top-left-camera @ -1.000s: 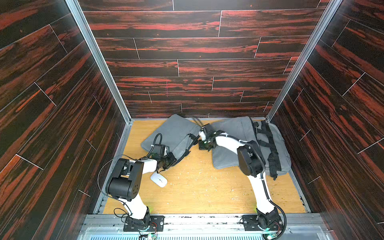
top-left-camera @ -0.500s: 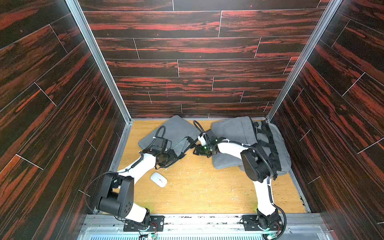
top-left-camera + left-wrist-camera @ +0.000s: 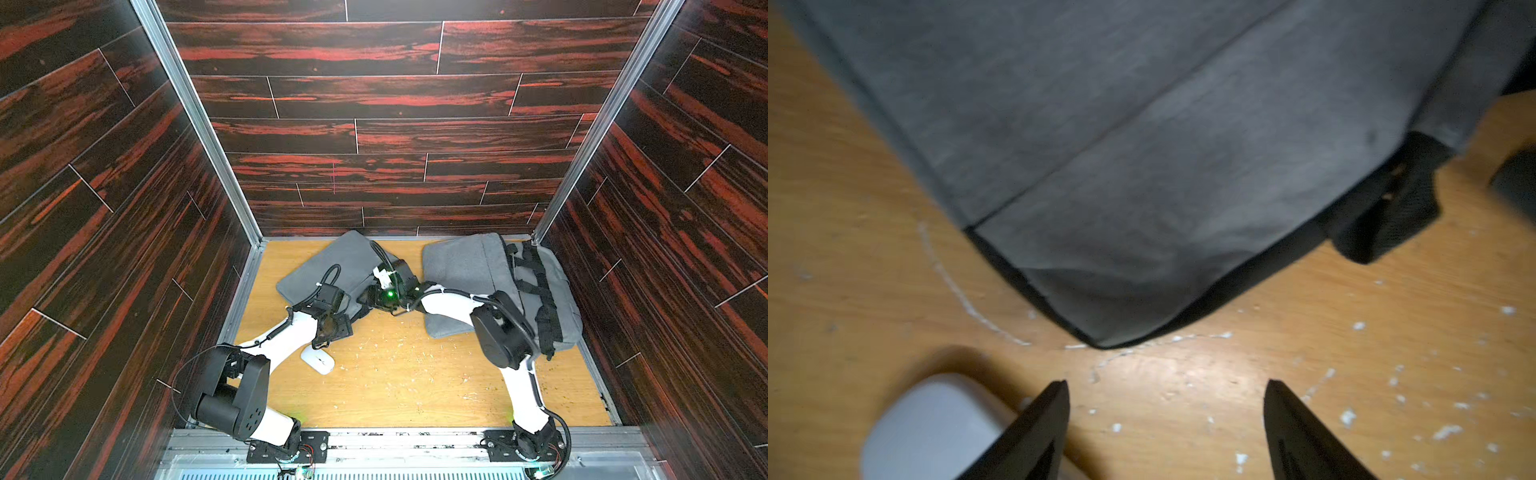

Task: Put the mouse into the laptop bag
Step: Zip the zipper on the zippered laptop bag.

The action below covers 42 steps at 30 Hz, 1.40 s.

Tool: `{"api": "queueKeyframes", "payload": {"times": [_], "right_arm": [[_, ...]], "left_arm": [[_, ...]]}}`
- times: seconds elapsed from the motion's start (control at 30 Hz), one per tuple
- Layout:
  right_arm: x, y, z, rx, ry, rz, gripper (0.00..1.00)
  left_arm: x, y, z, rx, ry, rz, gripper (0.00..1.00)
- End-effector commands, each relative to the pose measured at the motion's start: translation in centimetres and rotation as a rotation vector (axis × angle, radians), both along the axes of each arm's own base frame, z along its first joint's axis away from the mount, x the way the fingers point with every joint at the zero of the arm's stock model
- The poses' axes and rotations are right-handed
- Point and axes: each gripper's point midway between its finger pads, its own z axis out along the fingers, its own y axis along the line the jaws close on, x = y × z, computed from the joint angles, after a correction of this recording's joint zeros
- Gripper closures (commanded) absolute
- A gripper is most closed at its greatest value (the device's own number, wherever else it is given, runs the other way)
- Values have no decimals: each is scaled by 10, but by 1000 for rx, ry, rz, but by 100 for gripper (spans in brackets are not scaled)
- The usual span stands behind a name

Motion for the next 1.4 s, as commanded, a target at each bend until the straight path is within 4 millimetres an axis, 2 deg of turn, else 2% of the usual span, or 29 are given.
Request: {"api": "queueKeyframes", "payload": {"times": [0.0,0.13,0.33,0.43,0.5,0.57,0.63,0.67,0.73,0.77,0.8,1.0,1.07,1.23,1.33,1.37], "right_arm": [[2,-4,-42,-71,117,-40,34],[-6,-12,-43,-76,118,-50,34],[-20,-43,-53,-186,132,-102,34],[-12,-35,-57,-185,135,-103,34],[1,-23,-60,-182,130,-101,35],[13,-13,-64,-178,129,-99,41],[19,-5,-66,-166,128,-90,53],[21,-2,-64,-156,125,-83,62],[24,-1,-56,-142,110,-77,82],[26,0,-47,-136,92,-73,95],[27,-1,-37,-132,69,-70,100],[27,-4,24,-88,-43,-32,100],[26,-5,42,-67,-60,-19,100],[25,-4,69,-22,-76,23,100],[28,-6,81,-3,-94,27,100],[27,-6,87,13,-92,43,100]], "left_arm": [[-1,7,3,69,-8,-12,22],[4,7,7,89,-33,-17,21],[10,4,-3,88,-17,-18,20],[11,-2,-6,72,-17,-23,20],[11,-4,-5,72,-22,-30,20],[10,-5,-3,81,-26,-36,20],[9,-4,-1,92,-28,-42,20],[9,-3,1,100,-32,-45,20],[9,-2,3,114,-39,-54,20],[9,0,5,128,-40,-54,20],[9,2,6,142,-43,-59,20],[20,8,25,273,-94,-92,20],[27,4,35,301,-129,-109,20],[43,-14,49,328,-160,-198,18],[50,-28,49,317,-160,-251,17],[45,-28,45,343,-126,-275,17]]}}
